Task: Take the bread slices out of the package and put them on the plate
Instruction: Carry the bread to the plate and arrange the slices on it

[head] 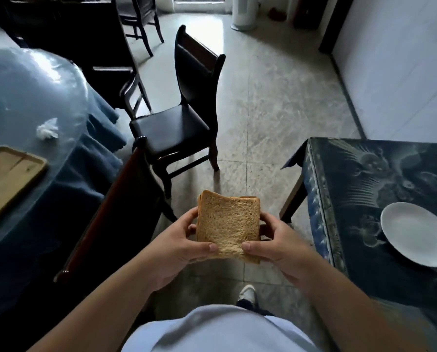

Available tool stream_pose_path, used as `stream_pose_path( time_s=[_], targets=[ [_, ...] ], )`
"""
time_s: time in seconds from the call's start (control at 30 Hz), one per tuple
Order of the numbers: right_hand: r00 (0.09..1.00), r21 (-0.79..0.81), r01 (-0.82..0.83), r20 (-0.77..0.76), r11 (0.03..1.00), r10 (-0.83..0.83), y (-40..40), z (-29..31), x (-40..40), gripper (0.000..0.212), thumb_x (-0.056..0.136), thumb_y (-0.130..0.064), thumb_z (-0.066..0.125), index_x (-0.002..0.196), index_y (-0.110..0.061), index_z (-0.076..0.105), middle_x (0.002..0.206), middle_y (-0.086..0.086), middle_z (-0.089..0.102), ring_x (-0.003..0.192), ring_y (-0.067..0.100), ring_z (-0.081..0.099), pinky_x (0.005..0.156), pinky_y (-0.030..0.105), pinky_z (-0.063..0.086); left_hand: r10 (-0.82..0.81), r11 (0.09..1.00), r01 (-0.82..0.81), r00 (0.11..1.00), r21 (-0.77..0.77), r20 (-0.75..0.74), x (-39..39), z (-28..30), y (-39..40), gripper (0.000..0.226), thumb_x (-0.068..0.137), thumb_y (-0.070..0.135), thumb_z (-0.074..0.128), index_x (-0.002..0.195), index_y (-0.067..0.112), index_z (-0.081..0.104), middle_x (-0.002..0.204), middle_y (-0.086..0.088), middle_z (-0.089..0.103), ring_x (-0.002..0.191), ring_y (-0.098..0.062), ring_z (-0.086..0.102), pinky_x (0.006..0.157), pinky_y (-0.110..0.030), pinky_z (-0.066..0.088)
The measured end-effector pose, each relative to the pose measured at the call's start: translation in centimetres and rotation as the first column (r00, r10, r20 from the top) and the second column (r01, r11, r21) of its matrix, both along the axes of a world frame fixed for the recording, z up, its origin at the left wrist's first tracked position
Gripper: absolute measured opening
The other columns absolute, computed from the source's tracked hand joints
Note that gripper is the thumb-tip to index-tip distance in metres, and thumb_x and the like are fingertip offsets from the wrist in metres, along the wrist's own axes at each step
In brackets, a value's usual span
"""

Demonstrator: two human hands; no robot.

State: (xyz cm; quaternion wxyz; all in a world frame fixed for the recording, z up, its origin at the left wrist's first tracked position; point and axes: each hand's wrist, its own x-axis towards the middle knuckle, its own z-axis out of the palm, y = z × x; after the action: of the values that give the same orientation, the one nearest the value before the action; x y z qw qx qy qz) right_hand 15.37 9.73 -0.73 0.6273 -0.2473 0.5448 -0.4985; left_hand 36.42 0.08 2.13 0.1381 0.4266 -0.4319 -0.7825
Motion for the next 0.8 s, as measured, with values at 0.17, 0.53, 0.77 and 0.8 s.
stream_pose_path(
  time_s=[0.17, 0.53, 0.77, 0.8],
  targets=[
    [0.994, 0.017, -0.082, -0.073, 0.997, 0.083, -6.1, 0.7, -5.8, 0.073, 0.057, -0.010, 0.087, 0.121, -0.028, 0.057, 0.111, 0.015, 0.068, 0.096, 0.029, 0.073, 0.074, 0.039, 0.061, 0.058, 0.998, -0.058, 0.998, -0.017, -0.001, -5.2, 0.4, -4.7, 0.091, 0.064, -0.009, 0.080, 0.139, 0.028, 0.046, 0.133, -0.025, 0.052, 0.106, -0.036, 0.069, 0.085, -0.040, 0.060],
    [0.999, 0.059, -0.033, 0.002, 0.998, 0.033, -16.0, -0.3, -11.3, 0.079, 0.063, 0.003, 0.086, 0.131, -0.019, 0.051, 0.120, 0.023, 0.062, 0.098, 0.032, 0.072, 0.074, 0.040, 0.061, 0.074, 0.994, -0.072, 0.997, 0.079, -0.019, -11.3, -1.1, -15.9, 0.052, 0.073, 0.009, 0.075, 0.118, 0.034, 0.066, 0.111, -0.017, 0.070, 0.098, -0.034, 0.066, 0.101, -0.061, 0.040],
    [0.960, 0.067, 0.278, -0.047, 0.958, -0.275, -22.1, -0.7, -13.9, 0.051, 0.078, -0.010, 0.081, 0.121, -0.023, 0.056, 0.112, 0.017, 0.070, 0.100, 0.033, 0.072, 0.085, 0.050, 0.060, -0.180, 0.979, 0.181, 0.983, 0.096, -0.019, -17.8, -1.6, -28.0, 0.055, 0.072, 0.009, 0.073, 0.123, 0.029, 0.065, 0.119, -0.023, 0.063, 0.103, -0.034, 0.062, 0.100, -0.056, 0.041],
    [0.921, 0.085, 0.390, -0.043, 0.917, -0.387, -22.5, -1.0, -14.4, 0.048, 0.079, -0.016, 0.079, 0.121, -0.022, 0.057, 0.108, 0.013, 0.074, 0.098, 0.032, 0.073, 0.083, 0.048, 0.061, -0.278, 0.954, 0.279, 0.960, 0.104, -0.027, -19.6, -1.5, -30.1, 0.056, 0.072, 0.009, 0.073, 0.124, 0.027, 0.064, 0.115, -0.020, 0.065, 0.099, -0.031, 0.065, 0.094, -0.051, 0.045]
  ],
)
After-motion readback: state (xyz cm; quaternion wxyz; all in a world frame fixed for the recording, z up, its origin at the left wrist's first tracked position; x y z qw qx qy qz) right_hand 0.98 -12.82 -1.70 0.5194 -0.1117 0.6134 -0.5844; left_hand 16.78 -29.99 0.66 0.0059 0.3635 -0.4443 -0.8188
